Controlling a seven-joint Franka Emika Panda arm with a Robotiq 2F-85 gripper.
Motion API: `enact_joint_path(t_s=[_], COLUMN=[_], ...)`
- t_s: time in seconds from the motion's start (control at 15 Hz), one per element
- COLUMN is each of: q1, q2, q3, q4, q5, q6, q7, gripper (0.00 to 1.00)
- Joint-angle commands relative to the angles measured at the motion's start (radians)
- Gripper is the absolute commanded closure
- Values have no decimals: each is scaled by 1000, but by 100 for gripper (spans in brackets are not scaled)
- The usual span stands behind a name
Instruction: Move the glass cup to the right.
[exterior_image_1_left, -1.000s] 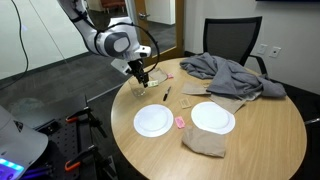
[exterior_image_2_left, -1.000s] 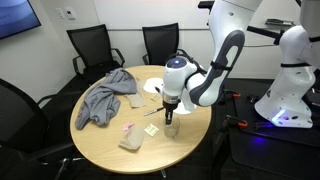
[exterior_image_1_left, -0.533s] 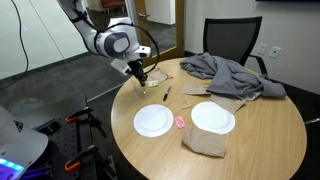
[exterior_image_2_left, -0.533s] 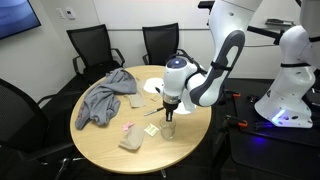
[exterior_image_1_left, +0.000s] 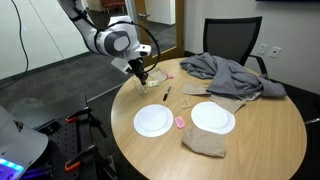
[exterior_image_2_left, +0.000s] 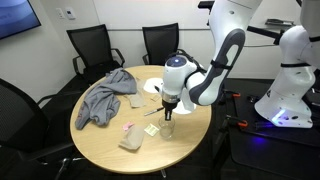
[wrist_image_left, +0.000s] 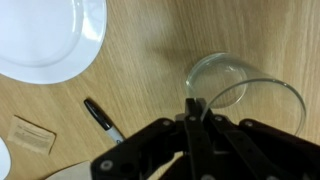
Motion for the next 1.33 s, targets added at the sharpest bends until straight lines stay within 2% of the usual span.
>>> enact_joint_path(t_s=[0.0, 0.33, 0.73, 1.27], q1=[-16, -76, -198, -332], q2=[-91, -182, -267, -270], q3=[-8, -14, -17, -66], q4=[-14, 9, 61, 157], q5=[-1, 6, 17, 20], q6=[-41, -63, -97, -168], q7=[5, 4, 4, 33], gripper=[99, 99, 99, 99])
